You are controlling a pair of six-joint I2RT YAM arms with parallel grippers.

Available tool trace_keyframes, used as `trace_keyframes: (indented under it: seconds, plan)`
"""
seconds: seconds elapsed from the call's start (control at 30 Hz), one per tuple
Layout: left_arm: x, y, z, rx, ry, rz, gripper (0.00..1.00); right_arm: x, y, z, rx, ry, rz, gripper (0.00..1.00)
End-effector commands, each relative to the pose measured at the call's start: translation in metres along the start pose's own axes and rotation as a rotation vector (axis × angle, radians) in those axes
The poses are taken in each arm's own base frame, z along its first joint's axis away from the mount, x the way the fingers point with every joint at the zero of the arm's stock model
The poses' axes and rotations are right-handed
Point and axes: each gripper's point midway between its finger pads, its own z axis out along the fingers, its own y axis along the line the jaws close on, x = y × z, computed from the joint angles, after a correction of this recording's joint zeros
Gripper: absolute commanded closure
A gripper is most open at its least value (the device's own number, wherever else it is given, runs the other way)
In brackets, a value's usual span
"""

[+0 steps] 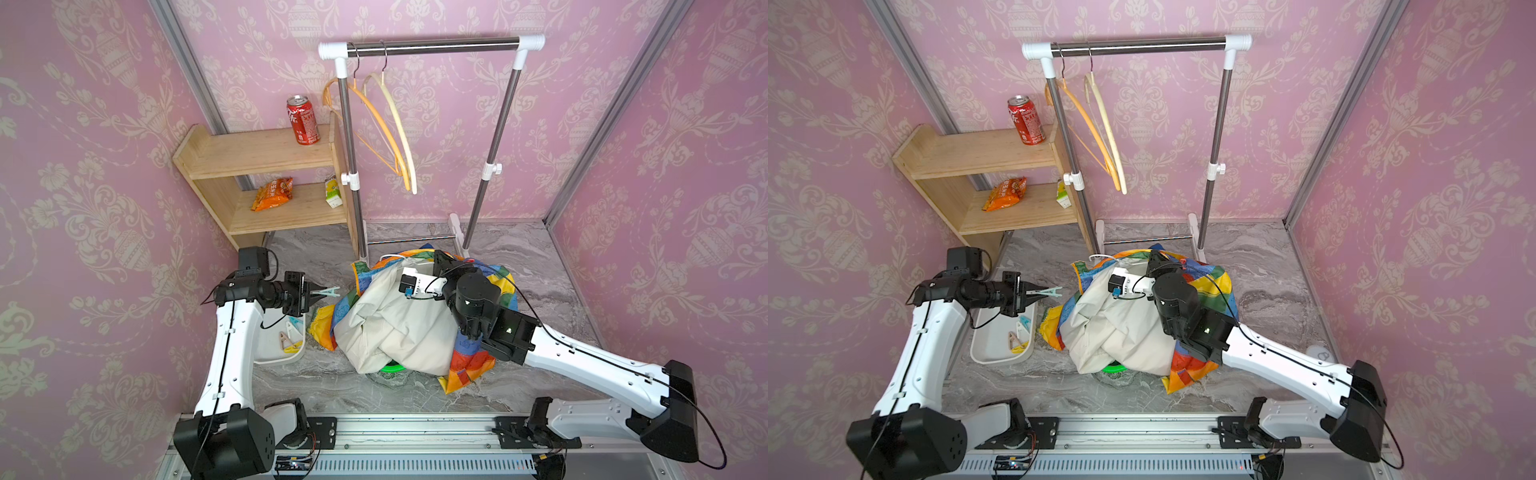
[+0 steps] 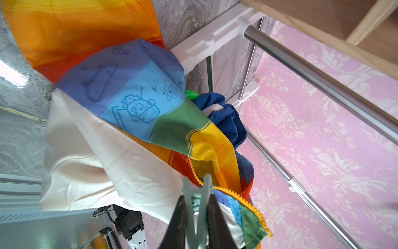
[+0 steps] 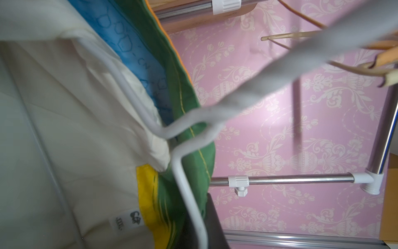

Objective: Remove the clothespins securing jackets to the hanger
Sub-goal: Remove the clothespin from the hanger, then place the clothespin in the storage box.

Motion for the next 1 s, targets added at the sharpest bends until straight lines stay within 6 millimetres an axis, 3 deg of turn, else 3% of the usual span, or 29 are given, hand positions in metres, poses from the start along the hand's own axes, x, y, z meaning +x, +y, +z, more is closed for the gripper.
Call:
trace_keyframes:
  seconds: [0.0,0.1,0.23,0.43,0.57,0.73,0.83,0.93,0.97]
  plan:
    - [-0.014,0.028,-0.015,-0.068,-0.094,0.009,1.0,0.005,-0.032,-0.006,0.052,0.01,0.121,1.0]
    - [-0.028,0.055,-0.016,-0.113,-0.131,-0.046,1.0,0.003,-0.032,-0.006,0.044,-0.003,0.128,1.0]
    - [-0.054,0.066,-0.028,-0.098,-0.242,-0.094,1.0,0.001,-0.033,-0.007,0.028,-0.015,0.155,1.0]
    - [-0.117,0.047,-0.062,-0.106,-0.551,0.012,1.0,0.004,-0.041,-0.016,0.034,-0.041,0.246,1.0]
    - [-0.142,0.043,-0.06,-0.112,-0.614,0.032,1.0,0.007,-0.043,-0.019,0.034,-0.04,0.25,1.0]
    - [-0.153,0.08,-0.062,-0.279,-0.671,0.061,1.0,0.009,-0.056,-0.024,0.04,-0.049,0.316,1.0]
    - [-0.154,0.094,-0.043,-0.28,-0.618,0.028,0.85,0.006,-0.055,-0.025,0.032,-0.061,0.32,1.0]
    - [-0.152,0.098,-0.034,-0.266,-0.579,0.001,0.45,0.004,-0.054,-0.024,0.028,-0.072,0.318,1.0]
    - [-0.151,0.096,-0.038,-0.273,-0.589,0.015,0.27,0.003,-0.054,-0.023,0.029,-0.073,0.321,1.0]
